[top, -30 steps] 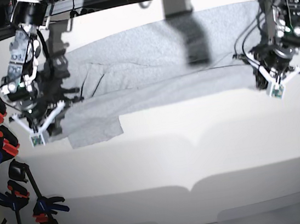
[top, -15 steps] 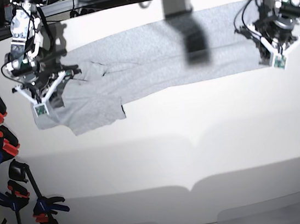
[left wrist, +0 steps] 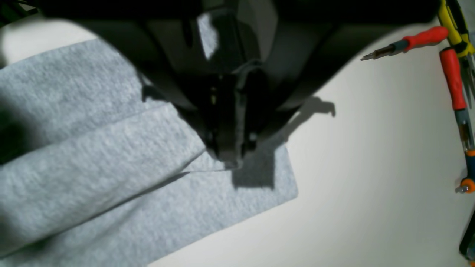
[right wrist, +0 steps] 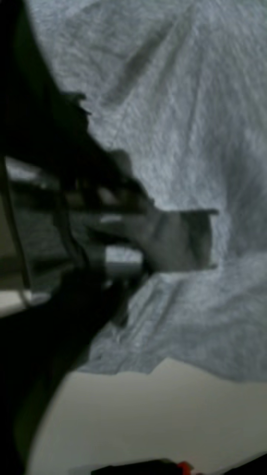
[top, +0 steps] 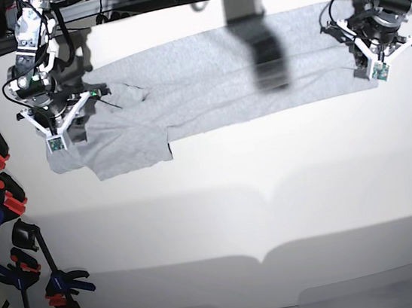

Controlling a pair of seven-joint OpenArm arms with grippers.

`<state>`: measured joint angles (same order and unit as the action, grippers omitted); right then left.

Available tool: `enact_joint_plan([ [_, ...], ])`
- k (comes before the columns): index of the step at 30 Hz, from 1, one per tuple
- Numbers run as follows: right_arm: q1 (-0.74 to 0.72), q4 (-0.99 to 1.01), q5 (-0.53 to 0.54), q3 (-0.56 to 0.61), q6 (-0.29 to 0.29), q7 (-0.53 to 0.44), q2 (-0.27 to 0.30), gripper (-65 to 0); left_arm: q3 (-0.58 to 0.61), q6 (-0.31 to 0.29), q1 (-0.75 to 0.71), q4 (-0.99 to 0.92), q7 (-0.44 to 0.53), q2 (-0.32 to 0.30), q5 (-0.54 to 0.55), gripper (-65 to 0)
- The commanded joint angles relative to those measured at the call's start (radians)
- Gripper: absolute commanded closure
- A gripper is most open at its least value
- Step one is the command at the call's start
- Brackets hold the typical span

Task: Fold the T-shirt properly
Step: 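Fold the hem up over the shirt toward the collar with both grippers, then grasp the folded edge with the right gripper and pull it outward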

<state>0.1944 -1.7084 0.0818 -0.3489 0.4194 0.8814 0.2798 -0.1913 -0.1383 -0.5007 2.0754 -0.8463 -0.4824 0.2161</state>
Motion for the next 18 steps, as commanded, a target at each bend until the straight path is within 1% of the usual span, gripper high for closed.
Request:
enact_joint_plan([
  [1, -0.011, -0.019, 0.008, -0.005, -0.011, 0.005, 0.014, -30.3, -0.008, 0.008, 0.002, 0.019, 0.012, -0.014, -0.006, -5.1],
  [2, -0.012, -0.019, 0.008, -0.005, -0.010, 0.029, 0.014, -30.3, -0.008, 0.008, 0.002, 0.019, 0.010, -0.014, -0.006, -11.6],
  [4, -0.011, -0.020, 0.008, -0.005, 0.005, 0.024, 0.014, -30.3, -0.008, 0.008, 0.002, 0.019, 0.001, -0.014, -0.006, -22.8],
  [5, -0.012, -0.021, 0.008, -0.005, 0.009, -0.004, 0.014, -30.3, -0.008, 0.008, 0.002, 0.019, 0.002, -0.014, -0.006, -26.7],
  [6, -0.016, -0.026, 0.008, -0.005, 0.008, -0.042, 0.014, -30.3, -0.008, 0.008, 0.002, 0.019, 0.002, -0.014, -0.006, -29.0],
  [8, -0.042, -0.031, 0.020, -0.005, 0.005, -0.101, 0.014, -30.3, -0.008, 0.008, 0.002, 0.019, 0.011, -0.014, -0.006, -29.9],
  [11, -0.130, -0.030, 0.092, -0.003, -0.001, -0.110, 0.014, -30.1, -0.008, 0.008, 0.003, 0.019, 0.014, -0.014, 0.002, -29.9],
  [13, -0.206, -0.018, 0.135, -0.002, -0.001, -0.101, 0.014, -30.0, -0.008, 0.008, 0.003, 0.019, 0.023, -0.014, 0.029, -29.9],
  [15, -0.293, 0.028, 0.164, -0.001, 0.000, -0.071, 0.013, -28.4, -0.008, 0.008, 0.003, 0.019, 0.035, -0.014, 0.061, -29.9],
  [18, -0.434, 0.185, 0.161, 0.013, 0.000, -0.020, 0.013, -27.4, -0.008, 0.007, 0.005, 0.019, 0.035, -0.014, 0.065, -29.9],
])
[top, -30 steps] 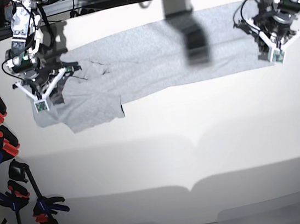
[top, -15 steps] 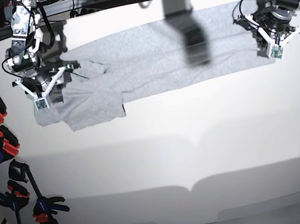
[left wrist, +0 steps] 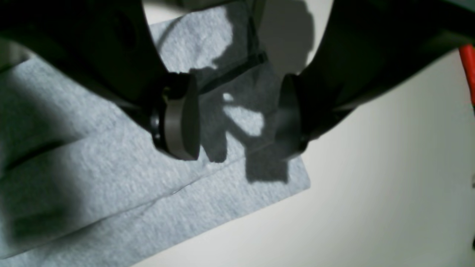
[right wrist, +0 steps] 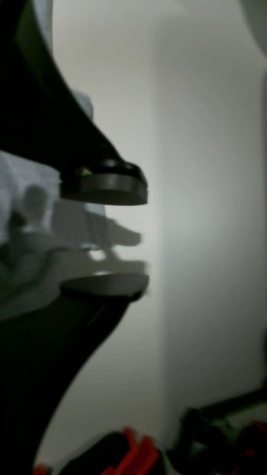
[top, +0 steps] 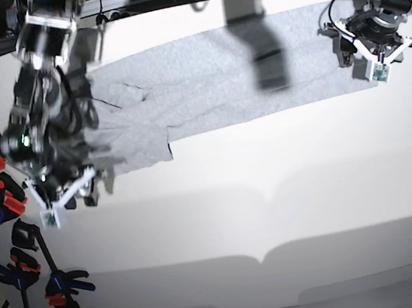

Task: Fold the T-shirt properly
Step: 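Grasp the folded edge with the right gripper and pull it outward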

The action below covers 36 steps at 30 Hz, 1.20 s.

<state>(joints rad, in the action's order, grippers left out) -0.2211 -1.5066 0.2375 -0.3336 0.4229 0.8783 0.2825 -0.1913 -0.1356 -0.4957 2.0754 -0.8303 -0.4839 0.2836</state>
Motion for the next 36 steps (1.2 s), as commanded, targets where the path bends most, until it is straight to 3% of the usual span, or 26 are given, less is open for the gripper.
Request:
enact_joint_plan([
  [1, -0.062, 0.055, 0.001, 0.003, -0.003, -0.006, 0.011, -27.5, -0.008, 0.005, 0.000, 0.019, 0.019, -0.013, -0.002, -29.9],
  [8, -0.304, 0.491, -0.090, 0.009, -0.003, 0.173, 0.011, -27.5, -0.008, 0.005, 0.000, 0.019, 0.019, -0.013, -0.002, -29.9],
  [20, -0.325, 0.652, -0.141, 0.009, -0.004, 0.138, -0.024, -27.2, -0.008, 0.005, 0.000, 0.019, 0.019, -0.012, -0.002, -29.9],
  [22, -0.325, 0.656, -0.141, 0.009, -0.004, 0.124, -0.041, -20.8, -0.008, 0.005, 0.000, 0.019, 0.019, -0.012, -0.002, -29.9],
  [25, -0.342, 0.655, -0.129, 0.009, -0.004, 0.091, -0.050, 0.0, -0.008, 0.005, 0.000, 0.019, 0.015, -0.013, -0.003, -29.9],
  [36, -0.543, 0.654, -0.131, 0.009, 0.024, 0.089, -0.053, 0.0, -0.008, 0.001, 0.000, 0.015, 0.037, -0.013, -0.034, -29.9],
])
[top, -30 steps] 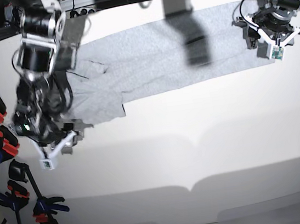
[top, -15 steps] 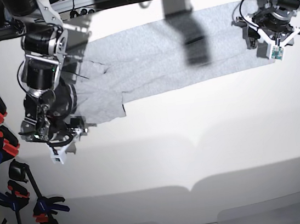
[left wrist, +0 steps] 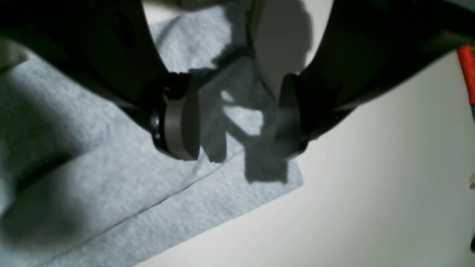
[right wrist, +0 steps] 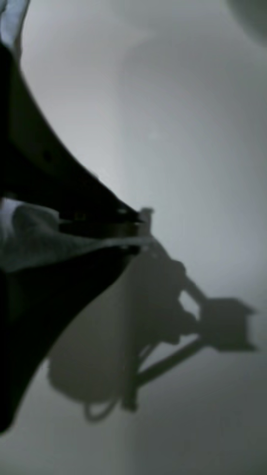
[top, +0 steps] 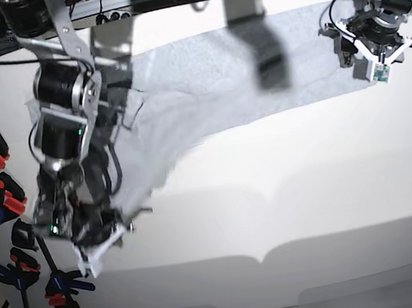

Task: Fold the T-shirt properly
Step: 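Grasp the folded edge with the right gripper and pull it outward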

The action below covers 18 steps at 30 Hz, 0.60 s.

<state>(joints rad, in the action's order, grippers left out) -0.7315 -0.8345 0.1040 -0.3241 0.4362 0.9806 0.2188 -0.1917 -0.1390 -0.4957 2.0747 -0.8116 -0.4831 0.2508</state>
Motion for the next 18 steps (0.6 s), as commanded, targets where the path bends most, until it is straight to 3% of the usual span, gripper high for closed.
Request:
enact_joint_plan([
  [1, -0.046, -0.018, 0.003, -0.001, 0.010, -0.005, 0.011, 0.0, -0.008, 0.004, 0.000, 0.005, 0.039, -0.014, -0.047, -29.9],
  [3, -0.062, -0.018, 0.004, -0.001, 0.019, 0.005, 0.010, 0.0, -0.008, 0.001, 0.003, -0.023, 0.020, -0.023, -0.124, -29.9],
  [4, -0.064, -0.018, 0.004, -0.001, 0.024, 0.008, 0.010, 0.0, -0.008, -0.017, 0.004, -0.034, -0.015, -0.034, -0.113, -29.9],
  [6, -0.063, -0.018, 0.004, -0.001, 0.029, 0.008, 0.008, 0.0, -0.008, -0.038, 0.003, -0.051, -0.048, -0.056, -0.010, -29.9],
  [9, -0.060, -0.018, 0.004, -0.001, 0.029, 0.017, 0.005, 0.0, -0.010, -0.043, 0.008, -0.094, -0.022, -0.065, 0.119, -29.9],
  [18, -0.060, -0.018, 0.003, -0.001, 0.033, 0.023, 0.006, 0.0, -0.012, -0.056, 0.103, -0.285, -0.013, -0.066, 0.177, -29.9],
])
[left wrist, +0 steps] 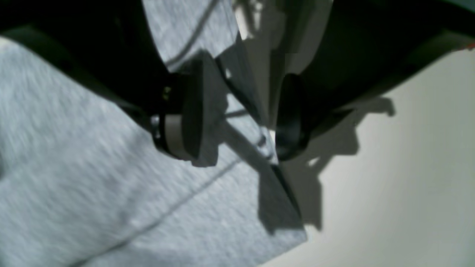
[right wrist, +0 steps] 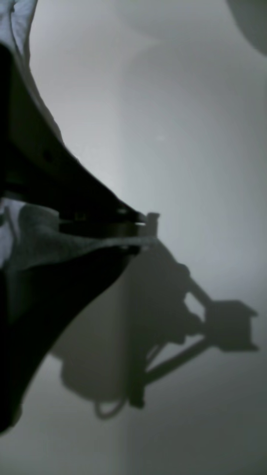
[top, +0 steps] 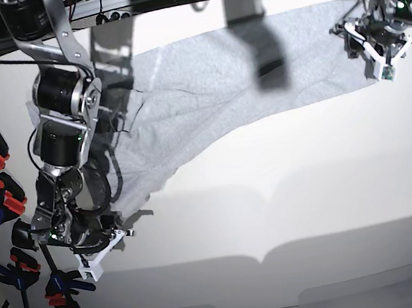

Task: Fold the T-shirt properly
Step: 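Grasp the folded edge with the right gripper and pull it outward, then hold the shirt stretched between the right and left grippers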

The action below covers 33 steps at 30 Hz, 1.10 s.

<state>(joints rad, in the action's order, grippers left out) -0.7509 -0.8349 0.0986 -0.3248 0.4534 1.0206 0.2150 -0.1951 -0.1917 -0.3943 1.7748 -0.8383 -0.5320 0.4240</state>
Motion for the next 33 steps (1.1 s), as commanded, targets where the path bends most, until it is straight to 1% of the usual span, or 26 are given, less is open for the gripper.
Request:
enact_joint_plan([
  [1, -0.041, -0.018, 0.009, 0.000, 0.024, -0.017, 0.010, 0.0, -0.008, -0.004, 0.011, -0.004, 0.011, -0.017, 0.024, -29.9],
  [3, -0.040, -0.018, 0.009, 0.000, 0.039, -0.017, 0.010, 0.0, -0.008, -0.025, 0.024, -0.026, 0.001, -0.017, 0.058, -29.9],
  [5, -0.041, -0.018, 0.009, 0.000, 0.045, -0.016, 0.010, 0.0, -0.008, -0.033, 0.030, -0.034, -0.006, -0.018, 0.056, -29.9],
  [6, -0.041, -0.018, 0.009, 0.000, 0.045, -0.014, 0.010, 0.0, -0.008, -0.033, 0.031, -0.034, -0.016, -0.017, 0.048, -29.9],
  [9, -0.040, -0.018, 0.009, 0.000, 0.045, -0.009, 0.009, 0.0, -0.008, -0.033, 0.031, -0.025, -0.083, -0.017, 0.047, -29.0],
  [12, -0.041, -0.018, 0.009, 0.000, 0.045, -0.009, 0.010, 0.0, -0.008, -0.033, 0.031, 0.010, -0.090, -0.018, 0.045, -28.6],
  [14, -0.040, -0.018, 0.009, 0.000, 0.045, -0.007, 0.010, 0.0, -0.008, -0.031, 0.031, 0.055, -0.087, -0.017, 0.045, -24.9],
  [17, -0.041, -0.018, 0.009, 0.000, 0.045, -0.006, 0.009, 0.0, -0.008, 0.010, 0.028, 0.129, -0.090, -0.017, 0.039, -17.3],
  [19, -0.040, -0.018, 0.009, 0.000, 0.045, -0.005, 0.010, 0.0, -0.008, 0.012, 0.026, 0.161, -0.095, -0.017, 0.016, -10.8],
  [21, -0.040, -0.018, 0.009, 0.000, 0.045, -0.002, 0.010, 0.0, -0.008, 0.013, 0.026, 0.173, -0.108, -0.017, -0.009, -2.5],
  [22, -0.040, -0.018, 0.009, 0.000, 0.045, -0.002, 0.010, 0.0, -0.008, 0.012, 0.025, 0.172, -0.111, -0.017, -0.016, -0.3],
  [23, -0.040, -0.018, 0.009, 0.000, 0.045, -0.002, 0.010, 0.0, -0.008, 0.012, 0.023, 0.171, -0.120, -0.017, -0.028, -0.1],
  [24, -0.041, -0.018, 0.009, 0.000, 0.045, -0.002, 0.010, 0.0, -0.008, 0.012, 0.023, 0.169, -0.129, -0.017, -0.031, -0.5],
  [25, -0.040, -0.018, 0.009, 0.000, 0.045, -0.003, 0.009, 0.0, -0.008, 0.012, 0.019, 0.165, -0.135, -0.018, -0.031, -3.4],
  [26, -0.041, -0.018, 0.009, 0.000, 0.045, -0.003, 0.009, 0.0, -0.008, 0.013, 0.013, 0.161, -0.130, -0.017, -0.030, -8.1],
  [28, -0.041, -0.018, 0.010, 0.000, 0.045, -0.003, 0.009, 0.0, -0.008, 0.012, 0.003, 0.148, -0.126, -0.017, -0.026, -20.0],
  [29, -0.040, -0.018, 0.010, 0.000, 0.045, -0.003, 0.010, 0.0, -0.008, 0.011, -0.002, 0.138, -0.126, -0.017, -0.016, -24.6],
  [30, -0.041, -0.018, 0.010, 0.000, 0.045, -0.003, 0.010, 0.0, -0.008, 0.005, -0.003, 0.123, -0.125, -0.017, 0.008, -26.8],
  [33, -0.040, -0.018, 0.010, 0.000, 0.045, -0.003, 0.009, 0.0, -0.008, -0.019, -0.002, 0.035, -0.068, -0.017, 0.100, -26.9],
])
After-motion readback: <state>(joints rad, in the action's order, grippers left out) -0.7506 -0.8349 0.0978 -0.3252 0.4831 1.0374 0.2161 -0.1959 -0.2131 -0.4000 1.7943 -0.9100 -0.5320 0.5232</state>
